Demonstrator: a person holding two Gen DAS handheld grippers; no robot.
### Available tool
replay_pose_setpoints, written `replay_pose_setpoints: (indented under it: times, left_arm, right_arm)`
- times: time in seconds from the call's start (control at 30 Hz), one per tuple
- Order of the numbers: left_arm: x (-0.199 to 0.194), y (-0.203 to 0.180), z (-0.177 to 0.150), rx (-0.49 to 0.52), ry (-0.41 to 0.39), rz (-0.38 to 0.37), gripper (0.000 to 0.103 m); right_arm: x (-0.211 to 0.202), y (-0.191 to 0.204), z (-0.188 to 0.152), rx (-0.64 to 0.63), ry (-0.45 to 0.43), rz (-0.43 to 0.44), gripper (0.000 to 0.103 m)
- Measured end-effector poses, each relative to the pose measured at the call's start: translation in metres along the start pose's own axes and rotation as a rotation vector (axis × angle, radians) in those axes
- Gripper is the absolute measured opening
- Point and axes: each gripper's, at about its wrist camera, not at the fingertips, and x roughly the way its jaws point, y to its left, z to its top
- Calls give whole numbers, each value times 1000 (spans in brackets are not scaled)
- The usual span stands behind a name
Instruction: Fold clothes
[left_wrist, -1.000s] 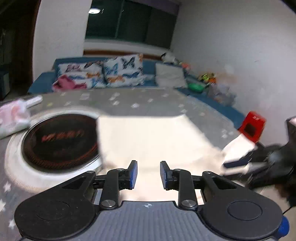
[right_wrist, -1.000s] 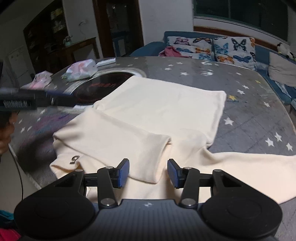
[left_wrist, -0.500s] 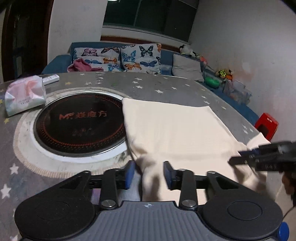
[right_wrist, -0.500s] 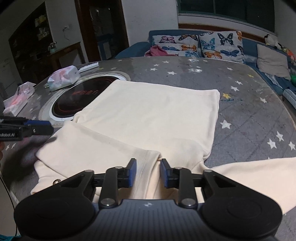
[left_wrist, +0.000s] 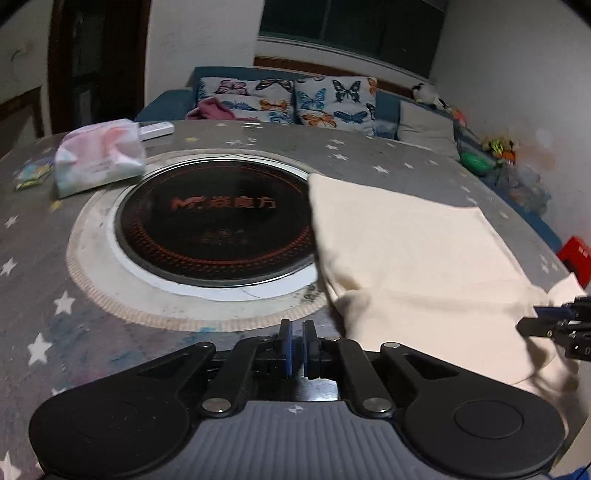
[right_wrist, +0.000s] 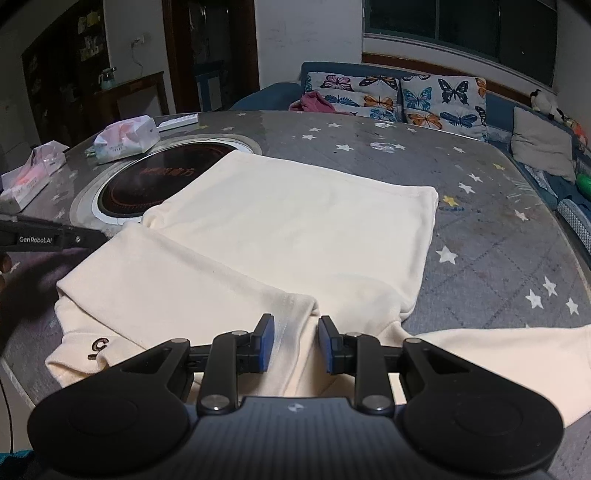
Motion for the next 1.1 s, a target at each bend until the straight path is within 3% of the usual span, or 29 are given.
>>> replay_pose_setpoints:
  times: [0.2, 0.4, 0.5, 0.7, 0.97, 1.03, 1.1]
  left_arm:
    - [-8, -29, 16, 70, -56, -150, 8]
    - [22, -40, 15, 102, 14, -140, 9]
    - [22, -40, 13, 112, 20, -143, 13]
    - [16, -54, 16, 142, 3, -150, 32]
    - [3, -80, 18, 198, -13, -189, 47]
    - [2, -87, 17, 214, -13, -198, 47]
    - [2, -92, 16, 224, -6, -202, 48]
  right_arm:
    - [-10, 9, 2, -36, -44, -14, 25]
    - [-4, 7, -4, -46, 0, -25, 25]
    - [-20, -4, -7, -11, -29, -39, 25]
    - [-42, -52, -23, 126, -60, -199, 26]
    - [-61, -129, -49, 318, -85, -458, 27]
    - [-59, -142, -54, 353, -85, -494, 35]
    - [-58, -155, -58, 387, -85, -527, 36]
